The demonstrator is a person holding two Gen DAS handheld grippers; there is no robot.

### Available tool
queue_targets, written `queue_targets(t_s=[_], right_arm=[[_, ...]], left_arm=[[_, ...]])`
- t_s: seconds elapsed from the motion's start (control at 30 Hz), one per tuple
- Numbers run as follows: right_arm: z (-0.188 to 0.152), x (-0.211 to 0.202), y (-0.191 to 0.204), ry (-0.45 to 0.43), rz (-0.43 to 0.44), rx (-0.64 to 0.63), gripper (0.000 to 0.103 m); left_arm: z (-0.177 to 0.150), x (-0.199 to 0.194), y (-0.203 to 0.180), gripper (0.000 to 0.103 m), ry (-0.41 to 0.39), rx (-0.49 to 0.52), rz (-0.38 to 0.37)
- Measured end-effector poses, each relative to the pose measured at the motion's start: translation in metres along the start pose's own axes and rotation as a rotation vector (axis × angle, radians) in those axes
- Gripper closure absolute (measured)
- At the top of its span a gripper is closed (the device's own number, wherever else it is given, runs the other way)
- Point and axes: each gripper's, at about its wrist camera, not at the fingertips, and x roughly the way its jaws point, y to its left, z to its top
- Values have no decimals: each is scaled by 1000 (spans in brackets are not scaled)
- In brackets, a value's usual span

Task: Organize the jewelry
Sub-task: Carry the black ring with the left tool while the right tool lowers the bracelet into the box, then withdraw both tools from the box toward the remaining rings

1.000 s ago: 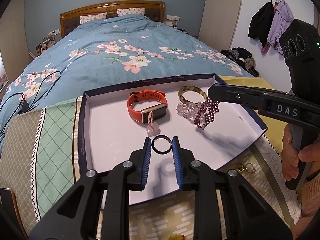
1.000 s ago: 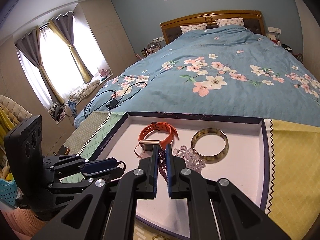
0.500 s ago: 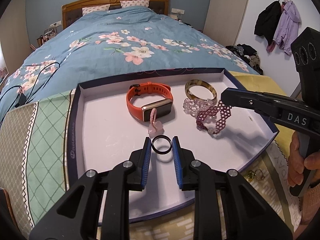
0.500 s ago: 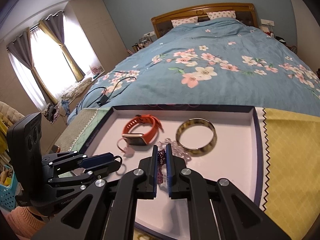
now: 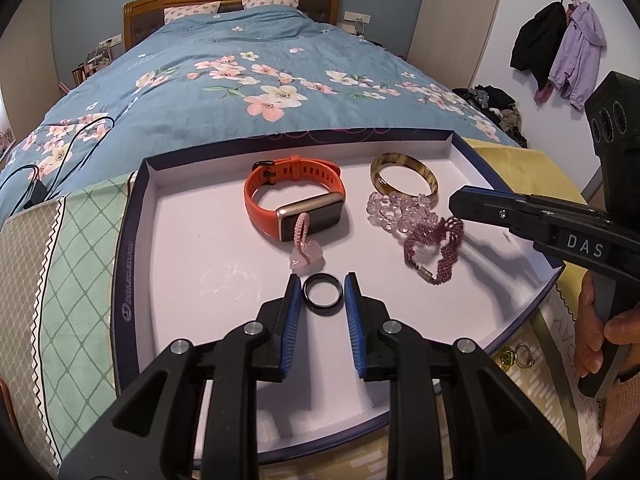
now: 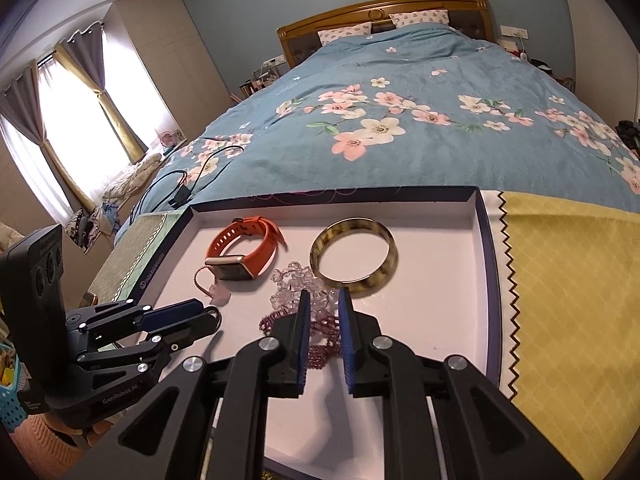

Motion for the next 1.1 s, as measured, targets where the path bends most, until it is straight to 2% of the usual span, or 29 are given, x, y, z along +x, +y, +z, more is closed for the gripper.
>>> queue_targets(t_s=[0.07, 0.17, 0.2, 0.27, 0.43, 0.6, 0.83, 1.1], right_arm=[[-1, -2, 0, -3, -4, 1, 88], [-2, -8, 0, -12, -14, -5, 83], [-3, -12, 1, -17, -19, -10, 77], [-6, -21, 2, -33, -31, -23, 68], [-17, -44, 6, -54, -10, -57, 68], [-37, -65, 15, -55, 20, -110, 68], [-72, -72, 24, 3, 14, -160, 68], [-94, -65, 23, 64, -18, -169, 68]], left_arm=[[0, -1, 0, 79, -7, -3, -3], [0, -10, 0, 68, -38, -23, 10], [0, -14, 1, 61, -49, -31, 9], [0, -28, 4, 61, -83, -52, -2], [-4, -67, 11, 60, -159, -61, -25], [-24, -104, 13, 59, -208, -52, -59], [-62, -125, 6, 59, -200, -18, -56], [-100, -135, -5, 59, -174, 0, -79]])
